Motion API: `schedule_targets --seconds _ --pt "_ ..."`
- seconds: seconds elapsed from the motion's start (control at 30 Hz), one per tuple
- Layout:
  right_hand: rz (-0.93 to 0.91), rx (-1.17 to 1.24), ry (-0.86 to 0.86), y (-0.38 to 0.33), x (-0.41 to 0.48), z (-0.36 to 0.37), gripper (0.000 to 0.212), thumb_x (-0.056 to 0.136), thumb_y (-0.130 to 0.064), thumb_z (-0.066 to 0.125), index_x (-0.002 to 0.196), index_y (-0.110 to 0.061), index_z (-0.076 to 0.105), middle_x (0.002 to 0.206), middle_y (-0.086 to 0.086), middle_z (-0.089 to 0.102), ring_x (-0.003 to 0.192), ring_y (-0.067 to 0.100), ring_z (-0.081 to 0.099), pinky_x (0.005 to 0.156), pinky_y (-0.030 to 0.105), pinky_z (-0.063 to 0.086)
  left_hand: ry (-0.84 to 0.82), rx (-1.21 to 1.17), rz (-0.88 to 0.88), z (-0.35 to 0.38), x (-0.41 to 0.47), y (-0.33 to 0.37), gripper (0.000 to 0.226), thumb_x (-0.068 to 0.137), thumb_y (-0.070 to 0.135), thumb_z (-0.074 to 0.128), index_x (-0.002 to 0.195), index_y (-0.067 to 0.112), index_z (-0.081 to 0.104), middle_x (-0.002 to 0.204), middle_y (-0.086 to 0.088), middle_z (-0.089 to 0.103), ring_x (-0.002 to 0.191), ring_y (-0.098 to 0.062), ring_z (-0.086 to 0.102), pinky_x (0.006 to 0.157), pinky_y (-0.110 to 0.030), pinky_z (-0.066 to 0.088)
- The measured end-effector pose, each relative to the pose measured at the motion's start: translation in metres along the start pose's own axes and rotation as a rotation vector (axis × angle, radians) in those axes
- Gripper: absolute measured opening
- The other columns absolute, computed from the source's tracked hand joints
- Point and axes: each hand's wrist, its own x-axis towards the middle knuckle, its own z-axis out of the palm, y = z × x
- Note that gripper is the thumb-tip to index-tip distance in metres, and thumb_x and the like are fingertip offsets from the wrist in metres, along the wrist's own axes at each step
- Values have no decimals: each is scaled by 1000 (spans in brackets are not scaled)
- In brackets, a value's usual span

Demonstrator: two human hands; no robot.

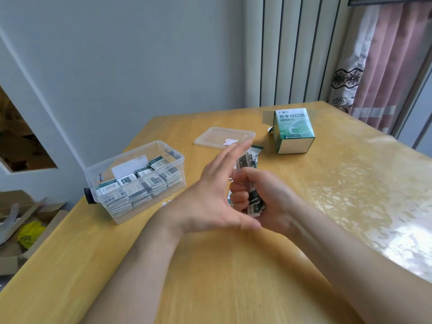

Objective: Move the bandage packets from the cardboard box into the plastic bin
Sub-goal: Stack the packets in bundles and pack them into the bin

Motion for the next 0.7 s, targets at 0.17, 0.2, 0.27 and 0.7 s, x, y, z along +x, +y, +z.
schedule_targets --seconds 0.17,0.2,0.27,0.7 --pt "-32 -210 10 4 -2 1 20 87 -2 42 69 -8 48 56 5 40 43 13 41 39 18 34 67 62 7 11 1 0 101 61 11 81 135 58 32 137 23 25 96 -7 55 79 -19 52" --pt "-46 -217 -2 5 -2 1 19 85 0 41 69 -9 48 57 5 41 45 13 42 40 19 36 109 76 19 8 2 -1 90 61 10 78 131 54 41 129 19 30 93 -7 56 78 -19 51" --pt "-63 -234 -12 6 -2 1 20 81 3 40 68 -10 47 54 2 43 49 12 40 43 21 37 178 122 42 5 2 -5 73 60 17 76 121 48 51 118 16 34 104 -7 54 85 -22 50" --pt "300 -243 -581 -17 -12 -14 1 78 -21 51 77 -20 52 50 -10 23 38 2 19 41 16 15 215 -332 23 -19 -1 1 22 83 47 70 84 26 69 73 -12 51 62 -13 49 54 -23 43"
